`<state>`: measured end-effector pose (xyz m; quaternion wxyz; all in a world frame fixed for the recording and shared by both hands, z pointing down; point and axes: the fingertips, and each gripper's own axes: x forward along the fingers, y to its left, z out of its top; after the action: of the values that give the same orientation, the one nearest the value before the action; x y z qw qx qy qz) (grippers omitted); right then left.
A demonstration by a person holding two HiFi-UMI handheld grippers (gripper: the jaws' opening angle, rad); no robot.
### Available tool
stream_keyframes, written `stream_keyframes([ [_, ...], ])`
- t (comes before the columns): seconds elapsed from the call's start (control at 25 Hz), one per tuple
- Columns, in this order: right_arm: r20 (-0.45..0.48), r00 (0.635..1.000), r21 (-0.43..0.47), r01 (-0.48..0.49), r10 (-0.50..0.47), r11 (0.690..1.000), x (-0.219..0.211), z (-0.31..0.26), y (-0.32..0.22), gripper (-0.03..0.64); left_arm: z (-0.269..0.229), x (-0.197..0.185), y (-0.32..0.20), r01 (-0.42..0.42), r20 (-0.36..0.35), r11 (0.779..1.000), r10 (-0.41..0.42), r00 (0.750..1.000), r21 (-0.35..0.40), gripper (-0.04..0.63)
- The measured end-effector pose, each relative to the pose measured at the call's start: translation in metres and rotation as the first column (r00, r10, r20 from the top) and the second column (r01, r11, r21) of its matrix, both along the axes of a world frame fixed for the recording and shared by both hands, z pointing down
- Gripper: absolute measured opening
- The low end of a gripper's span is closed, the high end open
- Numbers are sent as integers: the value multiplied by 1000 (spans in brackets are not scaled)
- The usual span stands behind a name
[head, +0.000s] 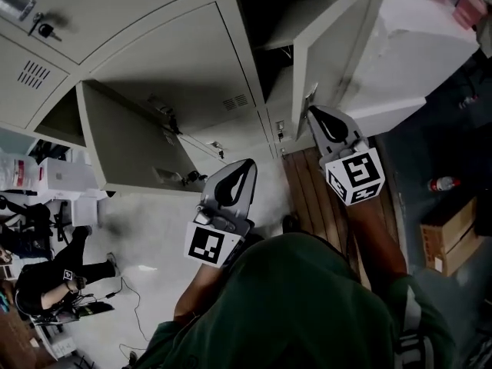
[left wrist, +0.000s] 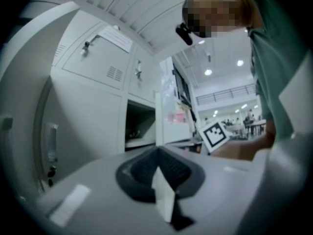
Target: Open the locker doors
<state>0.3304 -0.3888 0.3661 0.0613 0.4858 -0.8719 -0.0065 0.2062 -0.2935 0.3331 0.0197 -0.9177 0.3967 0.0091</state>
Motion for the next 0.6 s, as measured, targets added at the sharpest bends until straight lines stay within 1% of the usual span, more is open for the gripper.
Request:
stream_keyframes([
  [0.12, 7, 995, -11, -100, 100, 995, 34, 5, 10, 6, 1, 9, 4, -29, -1, 1000, 29, 1000, -1, 3],
  [0.2, 1, 990, 34, -143, 143, 989, 46, -7, 22, 8, 4, 12, 6, -44, 1, 999, 44, 999, -6, 3],
  [0.24, -3, 989, 70, -145, 145, 987, 43, -16, 27, 15, 5, 13, 6, -50, 2, 999, 50, 999, -9, 3],
  [0.28, -5, 991, 102, -134, 135, 986, 33, -27, 31, 78, 6, 14, 7, -56, 3, 998, 56, 998, -11, 3],
  [0.32, -7, 993, 126, -113, 115, 986, 18, -35, 32, 161, 7, 16, 7, -60, 1, 998, 60, 998, -12, 3],
  [0.36, -13, 996, 138, -87, 90, 987, 1, -39, 29, 179, 8, 17, 8, -65, 0, 998, 65, 998, -14, 3],
  [0.44, -33, 998, 123, -54, 58, 991, -30, -34, 16, 179, 8, 20, 12, -74, 1, 997, 74, 997, -13, 3],
  [0.48, -43, 997, 106, -61, 66, 992, -39, -27, 7, 179, 8, 21, 14, -77, 3, 997, 77, 997, -11, 3],
  [0.6, -71, 984, 90, -158, 164, 983, -43, -10, -20, 184, 7, 15, 17, -70, 2, 997, 70, 998, -11, 3],
])
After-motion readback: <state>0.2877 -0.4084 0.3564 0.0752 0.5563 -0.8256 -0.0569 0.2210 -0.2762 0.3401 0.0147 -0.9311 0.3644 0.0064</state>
